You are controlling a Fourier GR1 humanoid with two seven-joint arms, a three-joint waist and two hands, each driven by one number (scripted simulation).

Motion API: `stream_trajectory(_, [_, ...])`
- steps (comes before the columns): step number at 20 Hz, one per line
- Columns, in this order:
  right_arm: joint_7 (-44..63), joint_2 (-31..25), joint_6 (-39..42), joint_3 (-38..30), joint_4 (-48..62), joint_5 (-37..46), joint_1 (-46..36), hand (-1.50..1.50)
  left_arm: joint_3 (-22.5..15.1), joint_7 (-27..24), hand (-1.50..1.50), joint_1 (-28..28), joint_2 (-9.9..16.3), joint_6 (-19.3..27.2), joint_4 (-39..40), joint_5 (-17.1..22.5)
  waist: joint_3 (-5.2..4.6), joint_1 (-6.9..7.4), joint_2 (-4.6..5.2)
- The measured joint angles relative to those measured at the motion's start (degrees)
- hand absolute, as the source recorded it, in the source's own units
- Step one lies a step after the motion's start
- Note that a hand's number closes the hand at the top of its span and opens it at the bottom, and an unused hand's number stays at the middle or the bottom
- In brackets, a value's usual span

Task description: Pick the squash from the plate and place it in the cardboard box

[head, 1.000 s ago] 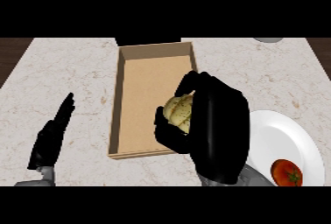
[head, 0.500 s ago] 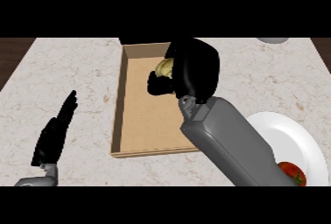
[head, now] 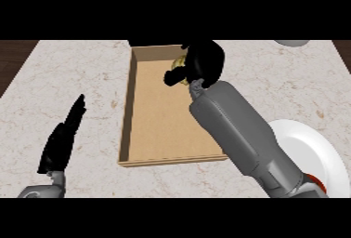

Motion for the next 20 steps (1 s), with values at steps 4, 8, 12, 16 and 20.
stream_trajectory(4, [-1.7, 0.1, -6.7, 1.2, 7.8, -4.1, -2.2, -1.50, -0.1, 0.3, 0.00, -0.2, 0.0, -0.2, -0.1, -0.2, 0.02, 0.12, 0.00])
stream_trajectory(8, [-5.1, 0.1, -14.9, 0.8, 12.5, -7.4, -3.7, -1.50, 0.1, 0.3, 0.00, 0.0, 0.3, -0.7, -0.6, -0.1, 0.03, 0.61, 0.15])
stream_trajectory(12, [-7.2, 0.0, -23.9, -1.5, 12.1, -7.0, -4.4, -1.50, 0.8, 0.6, 0.00, 0.0, 0.5, -0.5, -0.6, 0.1, 0.05, -0.27, -0.08])
stream_trajectory(16, [-10.7, -0.1, -31.6, -4.5, 9.3, -7.6, -2.8, -1.50, 1.8, 1.2, 0.00, 0.8, 1.1, -0.8, -1.3, 0.8, 0.08, -1.23, -0.39])
stream_trajectory(20, [-14.0, 0.0, -37.0, -7.2, 3.5, -8.9, 0.6, -1.50, 2.2, 0.3, 0.00, 1.7, 1.0, -0.6, -1.0, 0.8, 0.09, -2.36, -0.68])
